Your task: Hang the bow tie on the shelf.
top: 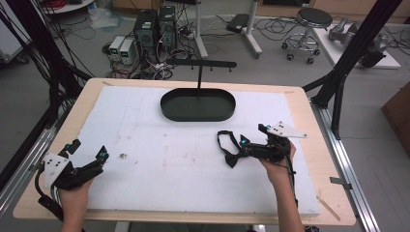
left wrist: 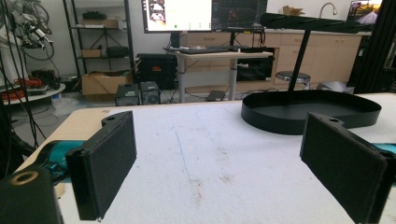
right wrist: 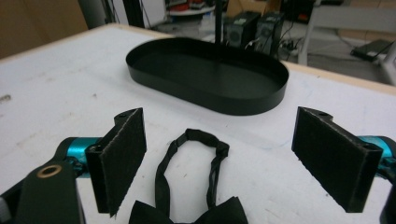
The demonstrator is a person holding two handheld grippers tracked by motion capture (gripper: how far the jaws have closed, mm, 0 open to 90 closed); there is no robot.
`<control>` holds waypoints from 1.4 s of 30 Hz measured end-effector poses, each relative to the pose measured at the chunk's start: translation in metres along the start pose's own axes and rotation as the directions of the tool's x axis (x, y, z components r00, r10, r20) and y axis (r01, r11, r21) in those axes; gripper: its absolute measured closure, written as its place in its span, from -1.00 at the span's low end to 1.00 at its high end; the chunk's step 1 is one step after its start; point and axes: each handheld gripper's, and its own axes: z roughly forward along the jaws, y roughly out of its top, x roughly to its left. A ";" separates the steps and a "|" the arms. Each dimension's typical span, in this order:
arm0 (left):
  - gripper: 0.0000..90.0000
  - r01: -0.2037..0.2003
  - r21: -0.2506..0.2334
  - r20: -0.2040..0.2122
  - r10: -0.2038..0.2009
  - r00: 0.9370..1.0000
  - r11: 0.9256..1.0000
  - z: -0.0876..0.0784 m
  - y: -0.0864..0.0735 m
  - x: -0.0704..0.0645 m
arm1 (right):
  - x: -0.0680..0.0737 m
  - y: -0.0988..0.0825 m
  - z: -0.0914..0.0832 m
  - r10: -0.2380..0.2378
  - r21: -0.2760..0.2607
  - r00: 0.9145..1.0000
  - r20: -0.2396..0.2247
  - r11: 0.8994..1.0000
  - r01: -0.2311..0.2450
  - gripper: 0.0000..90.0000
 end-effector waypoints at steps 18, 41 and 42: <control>-0.75 -0.001 0.006 0.003 0.001 1.000 1.000 0.004 -0.002 -0.001 | 0.002 -0.011 0.065 -0.020 0.248 0.998 0.060 0.969 0.005 -0.08; -0.75 0.007 0.007 0.000 -0.007 1.000 1.000 0.003 -0.003 0.000 | 0.003 -0.026 0.091 0.037 0.387 0.994 0.105 0.919 -0.075 0.47; -0.75 0.007 0.007 0.000 -0.007 1.000 1.000 0.003 -0.003 0.000 | 0.003 -0.027 0.092 0.032 0.390 0.994 0.107 0.918 -0.072 0.57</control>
